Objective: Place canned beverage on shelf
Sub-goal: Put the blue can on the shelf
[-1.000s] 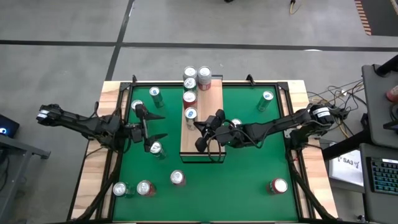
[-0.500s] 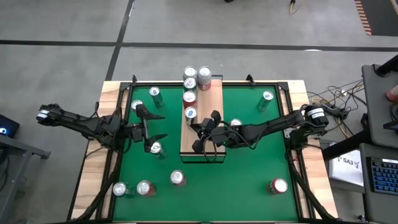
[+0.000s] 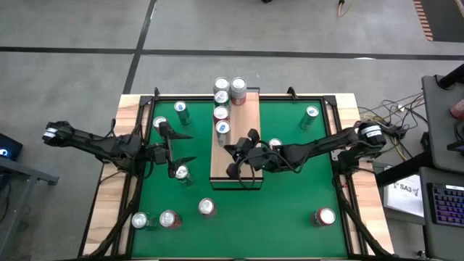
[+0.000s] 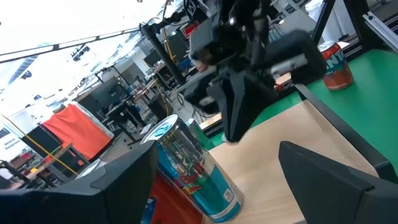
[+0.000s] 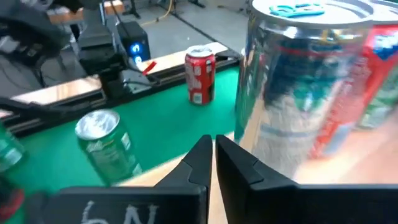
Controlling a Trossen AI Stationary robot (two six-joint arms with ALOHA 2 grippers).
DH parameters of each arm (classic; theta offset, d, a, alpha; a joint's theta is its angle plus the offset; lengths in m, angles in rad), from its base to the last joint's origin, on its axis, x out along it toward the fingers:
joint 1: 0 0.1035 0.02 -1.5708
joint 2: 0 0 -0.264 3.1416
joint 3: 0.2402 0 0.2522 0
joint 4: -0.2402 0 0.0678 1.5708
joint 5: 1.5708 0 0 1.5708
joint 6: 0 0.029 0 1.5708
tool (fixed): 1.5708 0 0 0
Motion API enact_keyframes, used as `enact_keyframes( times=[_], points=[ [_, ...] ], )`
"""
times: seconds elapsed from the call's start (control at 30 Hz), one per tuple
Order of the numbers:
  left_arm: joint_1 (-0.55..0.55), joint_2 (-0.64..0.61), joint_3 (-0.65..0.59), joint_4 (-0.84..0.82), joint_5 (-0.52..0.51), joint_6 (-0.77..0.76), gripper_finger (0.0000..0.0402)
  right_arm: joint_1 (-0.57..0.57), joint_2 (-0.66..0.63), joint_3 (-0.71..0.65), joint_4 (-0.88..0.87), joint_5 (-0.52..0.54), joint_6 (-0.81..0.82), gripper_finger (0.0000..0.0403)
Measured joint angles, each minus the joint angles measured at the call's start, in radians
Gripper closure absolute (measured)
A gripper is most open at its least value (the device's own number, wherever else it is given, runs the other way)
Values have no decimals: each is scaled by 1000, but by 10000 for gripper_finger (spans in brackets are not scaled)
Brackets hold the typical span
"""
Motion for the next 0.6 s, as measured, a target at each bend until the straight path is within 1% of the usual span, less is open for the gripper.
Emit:
enact_keyframes(
  times=[0.1,0.2,0.4,0.5,0.6],
  points=[
    [0,12,0,1,0,-1,83,1,-37,0,-82,36,68,390],
    [0,45,0,0,0,-1,83,-13,-46,1,-96,112,88,390],
    [0,144,0,7,8,-40,90,-39,-47,1,-101,119,100,390],
    [0,189,0,60,10,-52,108,-48,-47,1,-101,119,98,390],
    [1,227,0,111,10,-54,145,-57,-47,1,-101,119,96,390]
  ],
)
